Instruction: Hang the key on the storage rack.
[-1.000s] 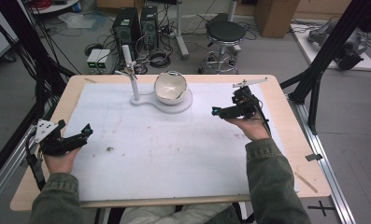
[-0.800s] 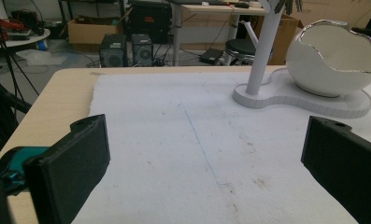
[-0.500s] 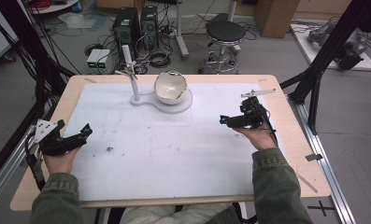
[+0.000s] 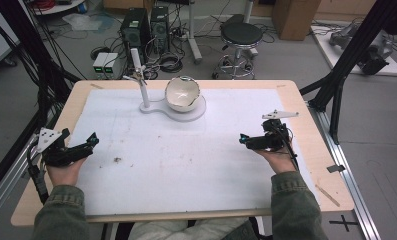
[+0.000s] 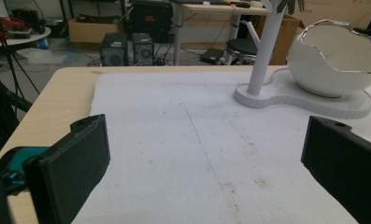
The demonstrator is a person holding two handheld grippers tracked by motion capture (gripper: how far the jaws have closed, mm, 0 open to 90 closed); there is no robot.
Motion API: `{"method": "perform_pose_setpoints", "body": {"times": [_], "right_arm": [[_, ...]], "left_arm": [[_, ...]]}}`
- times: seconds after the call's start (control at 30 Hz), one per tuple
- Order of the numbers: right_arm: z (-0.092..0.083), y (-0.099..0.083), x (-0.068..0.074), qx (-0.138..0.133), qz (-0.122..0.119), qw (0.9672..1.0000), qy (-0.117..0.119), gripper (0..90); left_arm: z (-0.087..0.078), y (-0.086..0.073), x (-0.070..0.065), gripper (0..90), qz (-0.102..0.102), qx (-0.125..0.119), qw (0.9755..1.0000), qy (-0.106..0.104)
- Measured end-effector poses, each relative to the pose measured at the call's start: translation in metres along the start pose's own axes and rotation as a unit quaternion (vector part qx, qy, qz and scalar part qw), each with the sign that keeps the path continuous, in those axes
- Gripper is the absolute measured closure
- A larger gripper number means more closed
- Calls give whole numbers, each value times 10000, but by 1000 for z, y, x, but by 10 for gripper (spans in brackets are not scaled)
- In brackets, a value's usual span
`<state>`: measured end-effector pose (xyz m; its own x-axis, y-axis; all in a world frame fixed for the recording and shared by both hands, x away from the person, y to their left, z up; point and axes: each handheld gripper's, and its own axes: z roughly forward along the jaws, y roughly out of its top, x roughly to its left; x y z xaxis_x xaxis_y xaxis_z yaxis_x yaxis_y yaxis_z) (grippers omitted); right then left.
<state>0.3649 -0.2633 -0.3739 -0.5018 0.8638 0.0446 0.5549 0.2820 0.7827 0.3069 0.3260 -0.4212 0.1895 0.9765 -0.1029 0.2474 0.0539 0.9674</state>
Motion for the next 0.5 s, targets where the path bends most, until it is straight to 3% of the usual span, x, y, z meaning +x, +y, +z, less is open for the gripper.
{"method": "perform_pose_setpoints", "body": {"times": [0.37,0.5], "right_arm": [[0,-23,-10,-355,310,9985,-286,7],[-3,-31,-11,-559,283,9973,-390,7]], "left_arm": [[0,0,0,17,-4,-5,10000,-17],[0,0,1,17,-27,-14,10000,-32]]}}
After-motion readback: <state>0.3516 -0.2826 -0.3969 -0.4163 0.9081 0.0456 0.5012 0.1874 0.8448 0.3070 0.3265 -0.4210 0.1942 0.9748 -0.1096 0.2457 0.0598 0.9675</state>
